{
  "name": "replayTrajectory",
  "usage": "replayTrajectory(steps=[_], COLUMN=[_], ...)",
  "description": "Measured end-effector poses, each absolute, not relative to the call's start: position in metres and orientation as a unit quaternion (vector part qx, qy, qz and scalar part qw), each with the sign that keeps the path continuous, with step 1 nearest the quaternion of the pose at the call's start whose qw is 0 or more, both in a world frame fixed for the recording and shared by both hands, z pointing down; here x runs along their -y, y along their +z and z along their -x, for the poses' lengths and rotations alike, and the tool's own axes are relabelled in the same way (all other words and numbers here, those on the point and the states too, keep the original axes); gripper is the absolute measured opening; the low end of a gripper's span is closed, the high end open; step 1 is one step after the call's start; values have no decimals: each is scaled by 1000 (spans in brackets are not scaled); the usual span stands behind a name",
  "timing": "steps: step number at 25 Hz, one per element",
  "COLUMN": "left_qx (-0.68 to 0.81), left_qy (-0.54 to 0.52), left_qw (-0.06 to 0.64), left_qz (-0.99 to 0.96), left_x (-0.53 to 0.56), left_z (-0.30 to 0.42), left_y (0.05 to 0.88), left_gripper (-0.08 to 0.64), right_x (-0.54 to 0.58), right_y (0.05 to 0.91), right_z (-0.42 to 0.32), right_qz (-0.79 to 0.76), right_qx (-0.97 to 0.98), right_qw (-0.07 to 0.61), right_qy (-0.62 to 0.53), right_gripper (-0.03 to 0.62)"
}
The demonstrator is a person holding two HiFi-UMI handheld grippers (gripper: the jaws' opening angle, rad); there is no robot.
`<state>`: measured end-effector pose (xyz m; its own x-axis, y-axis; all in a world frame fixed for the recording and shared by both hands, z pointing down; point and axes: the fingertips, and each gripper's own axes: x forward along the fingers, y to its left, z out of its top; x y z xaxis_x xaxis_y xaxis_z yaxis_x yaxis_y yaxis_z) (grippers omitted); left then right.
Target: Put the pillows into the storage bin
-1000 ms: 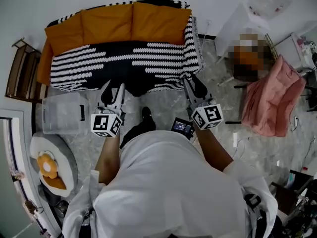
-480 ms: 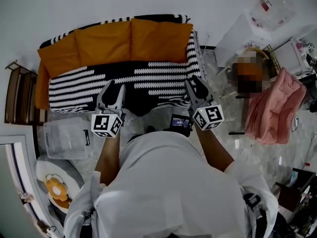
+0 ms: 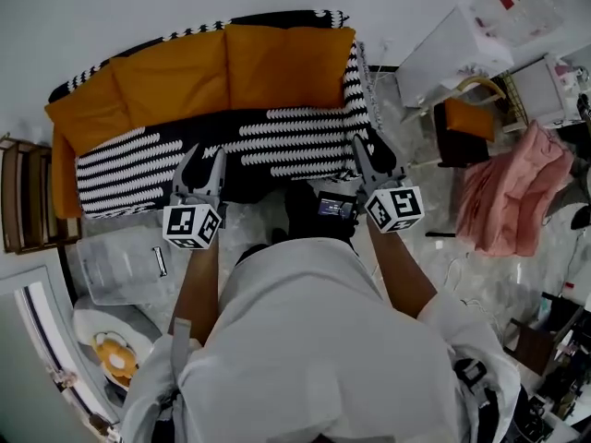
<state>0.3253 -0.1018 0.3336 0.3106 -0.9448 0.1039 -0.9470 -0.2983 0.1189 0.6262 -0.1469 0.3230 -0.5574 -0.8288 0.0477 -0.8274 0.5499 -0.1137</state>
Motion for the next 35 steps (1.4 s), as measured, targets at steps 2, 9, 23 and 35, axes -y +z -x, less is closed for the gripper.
replayTrajectory(steps=[2,9,23,35], left_qx=[588,589,599,575], left_qy=[12,37,95,169], left_qw=[83,115,217,278], left_qz=[-804,-799,-765,-751], left_x=[125,220,407,502], left_z=[-323,-321,-290,-255], left_y=[342,376,512,665], left_gripper=[163,166,221,267], right_x=[174,274,459,550], right_y=[332,362,508,672], right_z=[-625,-624,-640,-672], right_qz=[472,460,435,450], right_qx=[-879,-883,-872,-820], right_qw=[5,-11,-81,-117], right_qy=[-68,-94,-210,-334], right_gripper=[143,149,210,262])
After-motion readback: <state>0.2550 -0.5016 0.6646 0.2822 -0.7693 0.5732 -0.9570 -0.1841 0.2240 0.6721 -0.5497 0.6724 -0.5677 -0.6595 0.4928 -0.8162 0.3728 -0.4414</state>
